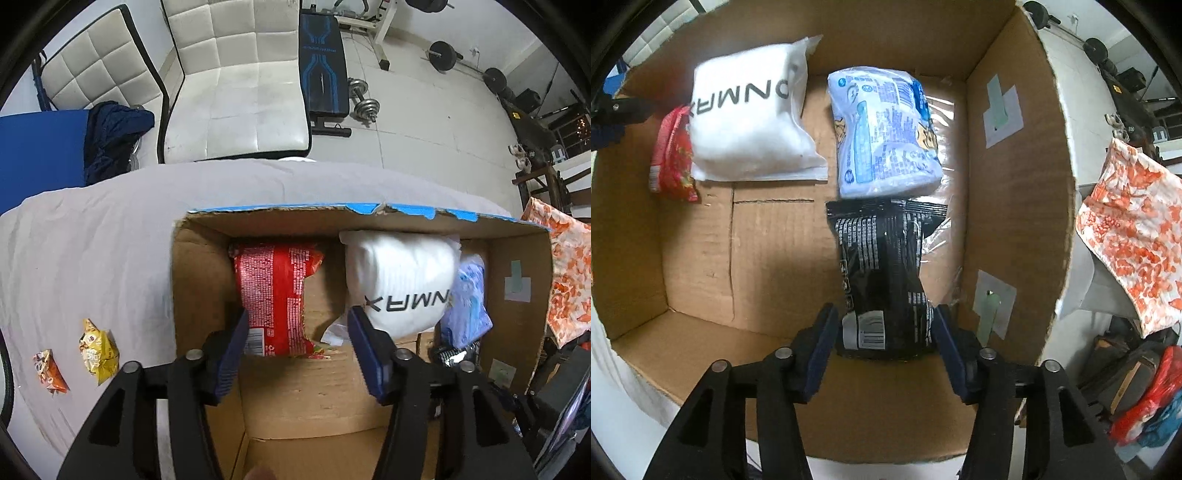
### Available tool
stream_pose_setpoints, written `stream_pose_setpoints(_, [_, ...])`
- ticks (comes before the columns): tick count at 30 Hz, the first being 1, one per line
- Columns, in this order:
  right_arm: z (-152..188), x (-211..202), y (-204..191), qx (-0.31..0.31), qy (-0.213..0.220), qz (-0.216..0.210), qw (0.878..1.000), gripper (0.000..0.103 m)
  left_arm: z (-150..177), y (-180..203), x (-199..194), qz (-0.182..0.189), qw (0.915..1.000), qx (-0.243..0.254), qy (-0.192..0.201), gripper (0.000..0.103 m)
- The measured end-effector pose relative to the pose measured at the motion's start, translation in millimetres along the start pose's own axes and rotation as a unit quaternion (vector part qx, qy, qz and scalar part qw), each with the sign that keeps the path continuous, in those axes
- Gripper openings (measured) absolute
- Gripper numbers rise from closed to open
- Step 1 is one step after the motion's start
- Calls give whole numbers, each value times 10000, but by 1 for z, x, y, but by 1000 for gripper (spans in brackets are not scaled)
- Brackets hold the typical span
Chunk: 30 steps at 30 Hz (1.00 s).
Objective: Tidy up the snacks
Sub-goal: 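Open the left tool in the box while the right tool drops the black packet, then raise both tools away from the box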
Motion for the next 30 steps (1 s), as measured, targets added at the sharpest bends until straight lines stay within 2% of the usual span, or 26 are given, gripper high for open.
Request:
stream_pose_setpoints(2, [1, -5, -1, 38, 33, -40, 10000, 71, -1, -2, -8, 7, 10000, -9, 86, 69])
stream_pose_setpoints(4, [2, -11, -3, 109, 78, -128, 9998, 82, 0, -3, -18, 39, 9998, 1, 189, 78])
stream_pose_setpoints(6, [1, -18, -9, 181, 156, -214, 9995, 89, 3, -4, -30, 22, 9994, 1, 341, 87])
stream_pose_setpoints(7, [2, -21, -11, 219, 200, -248, 9993, 94, 7, -3, -37, 43, 9992, 17, 405, 96])
stream_pose_setpoints(8, [2, -27, -12, 291, 284, -283, 9988, 95, 11, -2, -43, 97, 9989, 20, 450, 99])
stream_pose_setpoints(13, [7, -55, -19, 479, 720, -260, 9959, 100, 35, 9, -73, 286, 9968, 84, 747, 99])
stream_pose_setpoints(18, [20, -98, -17, 590, 1289, -137, 9898, 100, 65, 20, -110, 392, 9934, 228, 1051, 99])
stream_pose_setpoints(30, [64, -195, -20, 769, 2144, -232, 9734, 100, 117, 12, -192, 400, 9857, 87, 1632, 99])
Point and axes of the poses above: each gripper's, at about its wrist camera, not at the fingertips, and x roughly the way its jaws point, y to its right, z to its underside, the point moved 8 cm from there along x, roughly the way its jaws point, and after that the axes turned 13 degrees about y, right-handed, at the moved point
